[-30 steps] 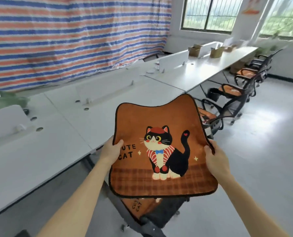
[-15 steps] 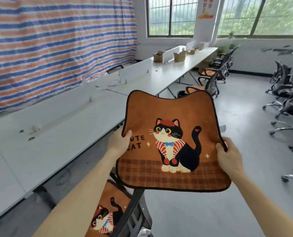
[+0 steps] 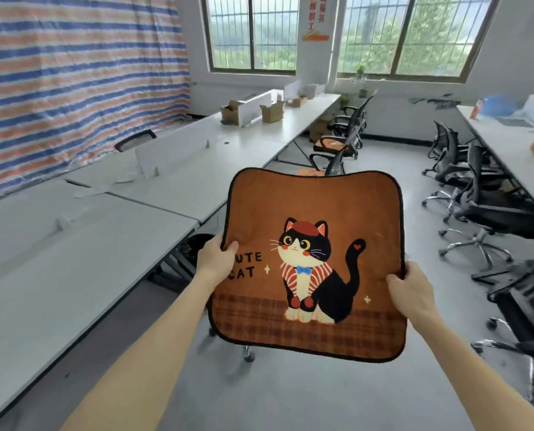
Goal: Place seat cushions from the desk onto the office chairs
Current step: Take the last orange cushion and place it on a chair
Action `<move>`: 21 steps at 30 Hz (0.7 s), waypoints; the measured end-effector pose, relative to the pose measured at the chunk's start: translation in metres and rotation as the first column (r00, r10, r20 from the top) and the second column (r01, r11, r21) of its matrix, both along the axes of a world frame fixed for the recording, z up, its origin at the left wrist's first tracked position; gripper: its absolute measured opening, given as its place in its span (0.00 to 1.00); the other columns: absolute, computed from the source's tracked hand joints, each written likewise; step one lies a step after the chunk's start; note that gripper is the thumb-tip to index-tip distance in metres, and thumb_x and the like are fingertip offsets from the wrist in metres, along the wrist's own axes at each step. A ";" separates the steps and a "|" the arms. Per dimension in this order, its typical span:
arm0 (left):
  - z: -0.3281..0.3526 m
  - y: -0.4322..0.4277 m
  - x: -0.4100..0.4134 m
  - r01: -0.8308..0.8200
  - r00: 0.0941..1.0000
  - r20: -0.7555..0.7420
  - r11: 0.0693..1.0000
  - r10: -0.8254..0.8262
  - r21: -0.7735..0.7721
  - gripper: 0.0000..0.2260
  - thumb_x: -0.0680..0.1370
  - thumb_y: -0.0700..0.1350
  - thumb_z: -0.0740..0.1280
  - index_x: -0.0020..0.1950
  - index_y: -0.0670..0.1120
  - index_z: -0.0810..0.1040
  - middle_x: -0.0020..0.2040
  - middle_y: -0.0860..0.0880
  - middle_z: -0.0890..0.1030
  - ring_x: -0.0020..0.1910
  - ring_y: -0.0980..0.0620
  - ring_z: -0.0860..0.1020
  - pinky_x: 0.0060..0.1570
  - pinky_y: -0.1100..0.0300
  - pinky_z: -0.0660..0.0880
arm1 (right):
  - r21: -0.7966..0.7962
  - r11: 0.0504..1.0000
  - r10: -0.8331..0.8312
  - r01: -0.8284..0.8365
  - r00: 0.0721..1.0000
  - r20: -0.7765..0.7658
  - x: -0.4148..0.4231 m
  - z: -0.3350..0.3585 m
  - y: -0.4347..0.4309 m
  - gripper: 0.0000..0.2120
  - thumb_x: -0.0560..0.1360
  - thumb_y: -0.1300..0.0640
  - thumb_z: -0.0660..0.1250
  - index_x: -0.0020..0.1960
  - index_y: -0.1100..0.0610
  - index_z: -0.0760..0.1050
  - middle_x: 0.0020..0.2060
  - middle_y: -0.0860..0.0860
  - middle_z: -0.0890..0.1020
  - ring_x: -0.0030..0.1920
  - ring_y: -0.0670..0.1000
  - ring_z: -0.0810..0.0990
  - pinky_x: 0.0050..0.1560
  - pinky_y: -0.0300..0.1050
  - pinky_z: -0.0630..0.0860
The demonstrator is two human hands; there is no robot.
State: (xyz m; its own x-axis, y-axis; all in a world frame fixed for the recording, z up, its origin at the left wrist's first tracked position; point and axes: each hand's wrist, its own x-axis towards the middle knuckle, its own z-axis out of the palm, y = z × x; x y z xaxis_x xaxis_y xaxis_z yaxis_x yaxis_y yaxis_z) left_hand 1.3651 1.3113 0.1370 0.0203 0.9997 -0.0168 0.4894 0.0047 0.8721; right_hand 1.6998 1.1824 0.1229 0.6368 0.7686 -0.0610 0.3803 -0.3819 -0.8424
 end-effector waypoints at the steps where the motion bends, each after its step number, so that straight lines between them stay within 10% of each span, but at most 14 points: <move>1: 0.002 0.007 0.005 -0.005 1.000 0.007 1.000 0.005 -0.012 0.13 0.83 0.50 0.62 0.67 0.52 0.77 0.55 0.53 0.80 0.52 0.51 0.77 0.52 0.57 0.73 | 0.002 1.000 -0.012 0.012 1.000 0.004 0.003 0.003 0.005 0.08 0.79 0.63 0.60 0.57 0.56 0.70 0.42 0.47 0.76 0.40 0.46 0.74 0.34 0.41 0.67; 21: -0.026 0.413 0.351 0.085 0.995 0.063 0.995 -0.081 -0.058 0.10 0.83 0.48 0.62 0.63 0.53 0.78 0.52 0.55 0.80 0.53 0.51 0.78 0.51 0.55 0.74 | 0.018 0.983 -0.182 0.185 0.979 -0.096 0.326 -0.015 0.387 0.07 0.76 0.64 0.60 0.53 0.57 0.66 0.42 0.57 0.77 0.37 0.57 0.78 0.32 0.48 0.72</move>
